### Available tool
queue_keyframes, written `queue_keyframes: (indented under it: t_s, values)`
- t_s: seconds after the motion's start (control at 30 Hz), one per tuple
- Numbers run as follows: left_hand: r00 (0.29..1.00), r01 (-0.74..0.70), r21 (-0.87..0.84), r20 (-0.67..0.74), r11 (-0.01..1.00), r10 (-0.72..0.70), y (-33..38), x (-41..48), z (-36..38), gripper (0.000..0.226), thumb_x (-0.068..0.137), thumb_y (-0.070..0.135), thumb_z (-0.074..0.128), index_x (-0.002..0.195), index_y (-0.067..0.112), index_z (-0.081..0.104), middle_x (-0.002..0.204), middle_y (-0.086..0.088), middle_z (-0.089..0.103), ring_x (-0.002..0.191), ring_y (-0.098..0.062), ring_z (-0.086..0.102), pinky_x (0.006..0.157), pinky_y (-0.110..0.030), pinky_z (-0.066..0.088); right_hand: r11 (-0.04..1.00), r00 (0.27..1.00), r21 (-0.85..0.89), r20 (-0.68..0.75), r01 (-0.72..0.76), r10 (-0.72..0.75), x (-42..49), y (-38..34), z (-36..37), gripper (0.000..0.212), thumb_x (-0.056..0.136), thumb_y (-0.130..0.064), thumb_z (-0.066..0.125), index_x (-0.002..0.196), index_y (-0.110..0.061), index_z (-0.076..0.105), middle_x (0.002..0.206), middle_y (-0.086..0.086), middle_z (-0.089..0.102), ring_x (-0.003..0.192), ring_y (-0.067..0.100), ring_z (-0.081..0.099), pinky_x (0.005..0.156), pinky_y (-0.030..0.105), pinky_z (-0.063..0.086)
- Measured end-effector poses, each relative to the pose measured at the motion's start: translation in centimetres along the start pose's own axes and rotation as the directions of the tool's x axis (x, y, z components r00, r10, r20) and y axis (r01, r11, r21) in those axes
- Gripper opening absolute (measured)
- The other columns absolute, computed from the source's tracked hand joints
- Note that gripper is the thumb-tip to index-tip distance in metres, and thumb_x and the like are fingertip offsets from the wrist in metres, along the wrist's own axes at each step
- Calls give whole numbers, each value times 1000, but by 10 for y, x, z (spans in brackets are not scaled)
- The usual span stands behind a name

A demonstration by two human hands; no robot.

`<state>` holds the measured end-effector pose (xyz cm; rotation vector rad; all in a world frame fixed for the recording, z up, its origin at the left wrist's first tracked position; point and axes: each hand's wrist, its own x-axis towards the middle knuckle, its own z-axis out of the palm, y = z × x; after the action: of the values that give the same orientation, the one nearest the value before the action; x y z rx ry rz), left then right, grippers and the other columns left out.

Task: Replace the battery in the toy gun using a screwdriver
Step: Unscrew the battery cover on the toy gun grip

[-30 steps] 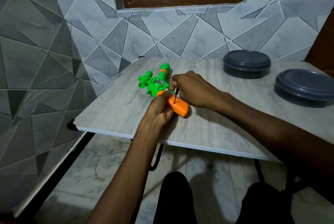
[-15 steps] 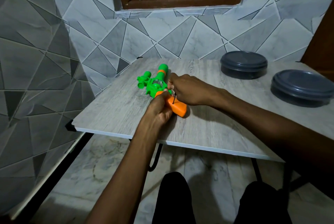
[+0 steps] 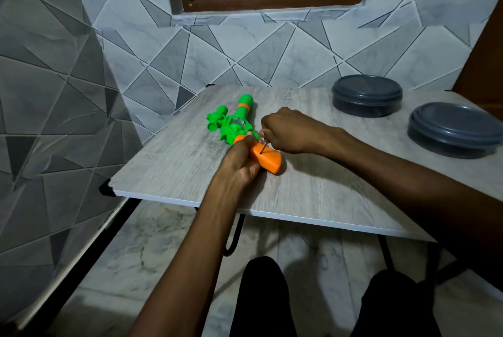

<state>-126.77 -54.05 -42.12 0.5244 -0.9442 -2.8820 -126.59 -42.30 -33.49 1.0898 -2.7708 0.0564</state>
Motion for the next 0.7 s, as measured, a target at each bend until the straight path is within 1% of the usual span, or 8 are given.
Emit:
queue_keyframes:
  t_s: [0.07,0.17,0.27,0.33,0.43,0.5,0.63,0.7]
  values:
    - [1000,-2,17,20,1000,2,0,0,0,16,100,3,42,98,5,58,89,-14,66,82,-22,62,100,-45,46,998,998,53,50,31,-34,0,-3,-3,20,94,-21,47,109,-10,55,112,21,61,104,39,57,77,38,46]
    - [999,-13,51,30,999,12,0,-3,0,18,100,4,42,96,5,59,76,-13,71,67,-21,69,84,-42,52,990,995,132,77,59,-69,-1,-7,-8,21,95,-18,44,111,-5,50,112,22,61,102,38,57,82,43,46]
    - [1000,-14,21,12,1000,14,0,-3,1,20,101,6,42,94,4,60,79,-14,70,75,-22,65,90,-44,48,999,999,40,34,36,-38,-3,-6,-6,19,100,-26,39,104,-10,49,116,24,58,104,41,56,75,37,39]
    - [1000,-16,7,1,1000,16,0,-1,0,20,101,7,43,92,4,61,76,-13,70,81,-23,62,92,-43,47,999,1000,-28,-22,-22,22,-6,-5,-5,30,102,-33,38,110,-9,54,119,25,56,107,42,55,74,36,36]
    - [1000,-26,9,-5,1000,26,1,3,-2,16,99,7,47,105,3,61,101,-17,65,97,-26,60,105,-49,41,998,1000,65,-16,-21,22,-4,-6,-4,28,99,-27,43,120,-8,49,118,24,57,104,42,55,74,37,39]
    - [1000,-19,-1,-15,1000,19,0,8,-3,21,98,7,49,118,5,57,117,-18,57,108,-27,54,112,-50,35,989,1000,149,30,-7,2,-2,-6,-4,36,96,-19,45,129,-7,40,116,24,58,103,41,56,73,37,40]
    - [1000,-3,-18,-10,1000,3,-1,13,-6,14,97,6,49,109,6,57,116,-17,53,97,-25,54,113,-48,33,979,994,206,105,-1,-21,-1,-5,-8,41,94,-12,45,132,-3,34,108,24,59,93,37,54,69,34,33]
    - [1000,-12,-43,-5,999,12,-1,12,-5,14,98,6,48,109,5,57,107,-16,57,88,-23,56,111,-47,36,979,994,206,106,-2,-20,0,-3,-8,36,95,-15,43,129,-4,37,110,24,59,100,38,55,73,36,36]
